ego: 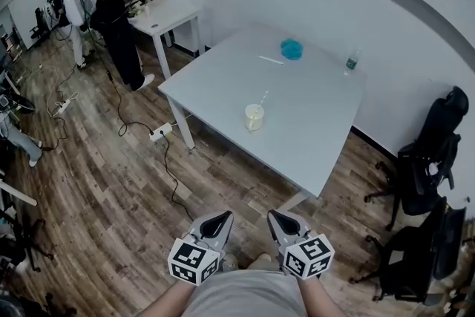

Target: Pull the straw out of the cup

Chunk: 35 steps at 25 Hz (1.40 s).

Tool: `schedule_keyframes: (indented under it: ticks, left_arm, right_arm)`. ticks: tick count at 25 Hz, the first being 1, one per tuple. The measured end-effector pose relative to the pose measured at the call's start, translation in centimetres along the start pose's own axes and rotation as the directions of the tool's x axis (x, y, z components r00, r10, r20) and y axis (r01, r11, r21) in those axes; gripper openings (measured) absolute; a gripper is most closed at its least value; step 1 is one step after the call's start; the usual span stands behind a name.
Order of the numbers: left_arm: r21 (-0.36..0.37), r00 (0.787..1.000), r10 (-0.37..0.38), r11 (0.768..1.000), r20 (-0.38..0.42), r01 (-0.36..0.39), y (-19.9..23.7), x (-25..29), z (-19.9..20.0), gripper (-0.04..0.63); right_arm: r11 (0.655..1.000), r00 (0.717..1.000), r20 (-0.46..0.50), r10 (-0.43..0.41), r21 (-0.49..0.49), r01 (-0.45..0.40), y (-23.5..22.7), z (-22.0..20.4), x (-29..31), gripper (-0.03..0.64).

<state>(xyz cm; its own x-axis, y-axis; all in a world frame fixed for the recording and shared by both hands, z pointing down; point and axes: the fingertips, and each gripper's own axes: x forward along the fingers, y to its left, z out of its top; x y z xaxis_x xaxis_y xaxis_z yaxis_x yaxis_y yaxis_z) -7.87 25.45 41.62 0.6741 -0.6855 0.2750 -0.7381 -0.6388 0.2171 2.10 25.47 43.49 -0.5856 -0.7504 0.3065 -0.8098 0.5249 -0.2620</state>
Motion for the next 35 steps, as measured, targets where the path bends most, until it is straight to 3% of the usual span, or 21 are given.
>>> schedule_keyframes:
  ticks: [13,35]
  left_arm:
    - [-0.016,1.0,-0.023,1.0,-0.006,0.023,2.8,1.8,0.3,0.018]
    - [-0.065,0.998,0.039,0.997,0.043,-0.036,13.3,16.1,8.1,0.018]
  right_arm:
    - [1.0,1.0,-0.011,-0.017,0.011,0.017,-1.7,0.5,2.6,0.006]
    - [0.999,0.999,-0.01,0.033,-0.014,-0.033,-15.3,10.4,16.1,0.006]
